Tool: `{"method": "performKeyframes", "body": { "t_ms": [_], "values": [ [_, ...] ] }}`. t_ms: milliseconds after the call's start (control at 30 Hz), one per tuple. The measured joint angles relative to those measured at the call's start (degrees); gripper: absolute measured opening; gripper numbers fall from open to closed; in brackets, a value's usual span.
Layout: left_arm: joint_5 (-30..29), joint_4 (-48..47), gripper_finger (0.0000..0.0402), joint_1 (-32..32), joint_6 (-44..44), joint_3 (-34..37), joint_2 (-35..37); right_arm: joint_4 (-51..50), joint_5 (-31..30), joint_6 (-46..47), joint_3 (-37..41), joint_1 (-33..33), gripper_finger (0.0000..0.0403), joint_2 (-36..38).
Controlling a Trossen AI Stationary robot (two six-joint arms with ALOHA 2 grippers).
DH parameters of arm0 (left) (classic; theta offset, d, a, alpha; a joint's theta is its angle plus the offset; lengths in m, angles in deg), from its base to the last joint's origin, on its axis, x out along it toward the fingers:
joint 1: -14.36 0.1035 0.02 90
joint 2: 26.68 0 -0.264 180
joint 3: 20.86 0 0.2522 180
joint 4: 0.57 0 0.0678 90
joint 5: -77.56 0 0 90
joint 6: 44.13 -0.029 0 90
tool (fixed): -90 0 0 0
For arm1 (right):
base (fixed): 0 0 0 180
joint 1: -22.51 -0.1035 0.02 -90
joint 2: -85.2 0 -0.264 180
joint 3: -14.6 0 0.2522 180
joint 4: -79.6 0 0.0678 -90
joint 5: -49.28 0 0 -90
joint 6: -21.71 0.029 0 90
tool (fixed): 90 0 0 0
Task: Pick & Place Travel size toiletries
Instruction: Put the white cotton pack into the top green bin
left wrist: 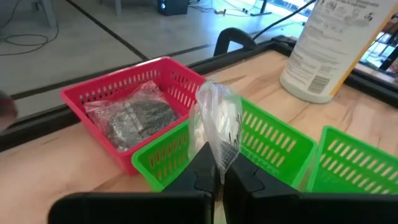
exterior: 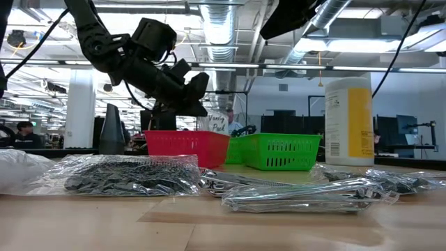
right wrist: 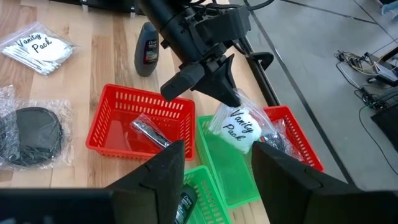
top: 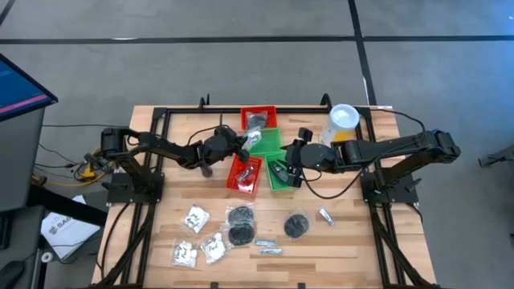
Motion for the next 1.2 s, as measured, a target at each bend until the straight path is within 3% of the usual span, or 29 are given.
{"method": "performKeyframes", "body": {
  "t_ms": [600, 1200],
  "values": [
    [-0.45, -0.38, 0.0006, 0.0, 0.03, 0.0, 0.02, 0.0, 0.07, 0.01, 0.02, 0.0, 0.0171, -0.02],
    [-0.49, -1.06, 0.011, 1.0, -2.48, 0.0, 0.07, 0.0, 0.07, 0.02, 0.02, 0.0, 0.0177, -0.02]
  ]
}}
